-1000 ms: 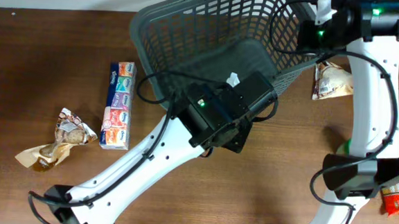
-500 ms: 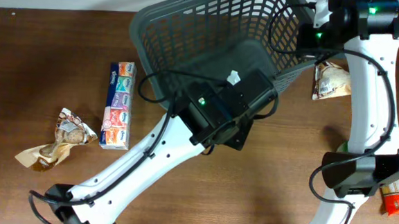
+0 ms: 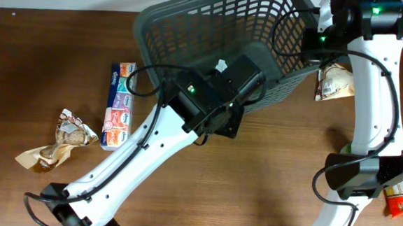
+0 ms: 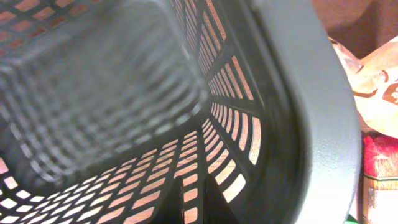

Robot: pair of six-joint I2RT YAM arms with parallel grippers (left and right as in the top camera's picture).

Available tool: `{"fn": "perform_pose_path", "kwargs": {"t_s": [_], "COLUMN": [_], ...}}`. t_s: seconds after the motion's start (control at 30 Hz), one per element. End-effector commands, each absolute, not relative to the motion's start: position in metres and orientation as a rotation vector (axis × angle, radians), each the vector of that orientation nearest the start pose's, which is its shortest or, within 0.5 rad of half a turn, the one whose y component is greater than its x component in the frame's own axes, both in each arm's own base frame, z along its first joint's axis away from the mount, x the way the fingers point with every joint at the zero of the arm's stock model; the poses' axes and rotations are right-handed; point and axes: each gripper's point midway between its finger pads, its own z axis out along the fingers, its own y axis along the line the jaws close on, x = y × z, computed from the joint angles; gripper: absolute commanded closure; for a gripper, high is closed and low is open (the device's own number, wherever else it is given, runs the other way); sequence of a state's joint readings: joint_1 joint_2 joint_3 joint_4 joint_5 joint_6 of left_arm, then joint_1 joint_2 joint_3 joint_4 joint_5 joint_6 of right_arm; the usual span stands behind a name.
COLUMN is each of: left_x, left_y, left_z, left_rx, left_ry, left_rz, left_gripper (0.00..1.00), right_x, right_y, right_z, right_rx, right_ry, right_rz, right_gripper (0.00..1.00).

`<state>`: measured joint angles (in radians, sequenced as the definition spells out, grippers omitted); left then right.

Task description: Pack container

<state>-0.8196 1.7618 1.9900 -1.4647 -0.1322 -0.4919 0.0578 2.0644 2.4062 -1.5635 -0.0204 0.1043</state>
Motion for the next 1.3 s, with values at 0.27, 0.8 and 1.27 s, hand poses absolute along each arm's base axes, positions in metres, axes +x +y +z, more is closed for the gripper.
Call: {"fn": "perform_pose_path", "kwargs": {"t_s": [0.27, 0.8, 1.27], "left_x": [0.293, 0.317, 0.329], "left_y": [-0.242, -0.196, -0.185], "left_z": [0.254, 0.252, 0.253], "left_rx": [0.324, 0.173, 0.159], "left_ry": [2.768, 2.802, 2.784], "left_rz": [-0.108, -0.047, -0.042], "left_gripper": [0.98, 0.98, 0.98], "right_x": [0.428, 0.418, 0.408], "right_y": [0.026, 0.027, 0.028], "right_z": [0.245, 0.243, 0.241], "right_rx": [0.057, 0.057, 0.056], "right_ry": [2.856, 2.898, 2.938], "right_rz": [0.018, 0.025, 0.032], "right_gripper": [0.96, 0.96, 0.96]}}
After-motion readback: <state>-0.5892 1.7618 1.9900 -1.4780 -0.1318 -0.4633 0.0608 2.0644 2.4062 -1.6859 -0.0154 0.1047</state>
